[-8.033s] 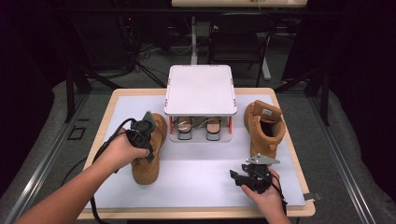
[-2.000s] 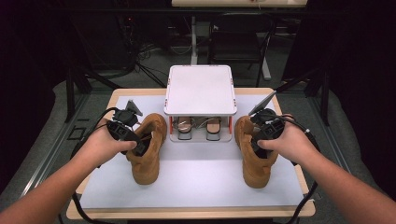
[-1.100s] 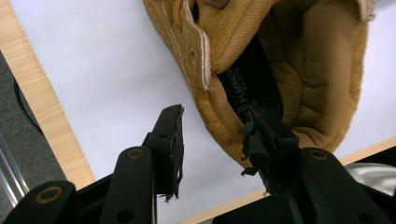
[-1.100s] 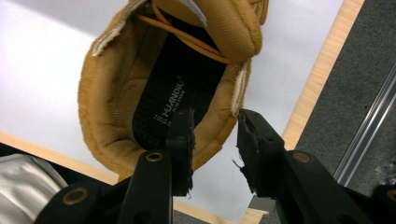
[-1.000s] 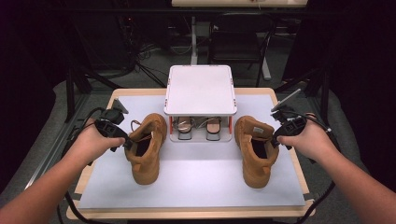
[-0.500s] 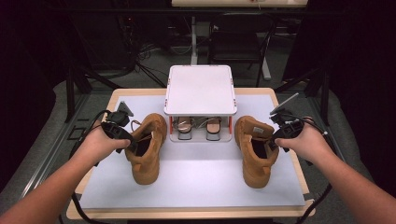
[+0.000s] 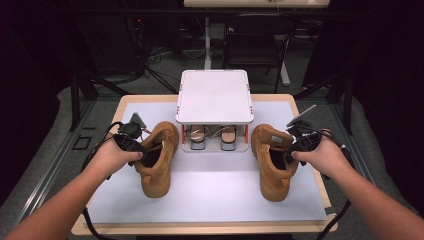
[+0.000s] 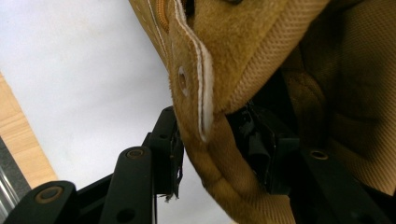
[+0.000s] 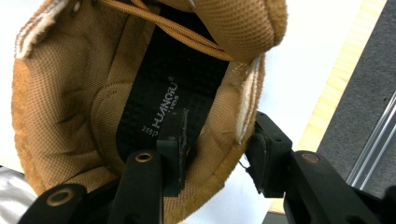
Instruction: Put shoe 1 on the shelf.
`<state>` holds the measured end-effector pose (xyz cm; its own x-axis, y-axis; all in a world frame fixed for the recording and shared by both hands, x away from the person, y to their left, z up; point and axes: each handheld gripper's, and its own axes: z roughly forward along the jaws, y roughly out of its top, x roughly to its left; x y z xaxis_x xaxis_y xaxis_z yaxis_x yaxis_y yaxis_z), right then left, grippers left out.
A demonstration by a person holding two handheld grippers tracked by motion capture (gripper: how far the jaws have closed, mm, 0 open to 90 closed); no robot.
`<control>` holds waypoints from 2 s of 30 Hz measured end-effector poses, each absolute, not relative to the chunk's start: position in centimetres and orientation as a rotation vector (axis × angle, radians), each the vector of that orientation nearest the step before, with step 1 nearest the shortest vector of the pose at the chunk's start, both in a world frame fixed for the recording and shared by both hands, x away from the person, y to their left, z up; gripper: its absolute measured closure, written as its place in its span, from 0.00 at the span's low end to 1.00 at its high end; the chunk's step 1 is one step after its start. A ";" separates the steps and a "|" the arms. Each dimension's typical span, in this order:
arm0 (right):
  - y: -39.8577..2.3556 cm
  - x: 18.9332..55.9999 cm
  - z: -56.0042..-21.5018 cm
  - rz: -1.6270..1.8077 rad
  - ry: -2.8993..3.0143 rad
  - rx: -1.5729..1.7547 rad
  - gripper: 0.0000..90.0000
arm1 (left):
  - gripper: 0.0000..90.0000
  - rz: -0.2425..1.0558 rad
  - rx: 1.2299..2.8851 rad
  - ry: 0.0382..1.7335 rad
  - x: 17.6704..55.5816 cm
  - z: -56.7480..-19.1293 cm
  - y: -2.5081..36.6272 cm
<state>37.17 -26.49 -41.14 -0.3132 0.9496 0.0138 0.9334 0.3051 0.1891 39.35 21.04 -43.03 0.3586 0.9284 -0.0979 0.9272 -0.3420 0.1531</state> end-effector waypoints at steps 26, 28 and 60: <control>-26.6 37.6 -42.7 0.264 2.445 1.804 0.67 | 0.67 -0.003 2.468 1.716 39.9 -45.2 20.6; -26.6 37.7 -42.7 0.263 2.448 1.799 0.67 | 0.68 -0.003 2.468 1.718 39.9 -45.2 20.6; -26.3 38.5 -44.5 0.226 2.463 1.794 0.71 | 0.75 0.033 2.521 1.730 40.0 -45.6 20.0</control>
<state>38.50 -26.25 -44.48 -0.3082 0.9512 0.0175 0.9385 0.3010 0.1693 39.99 20.04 -45.57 0.3610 0.9321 -0.0298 0.9303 -0.3577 0.0809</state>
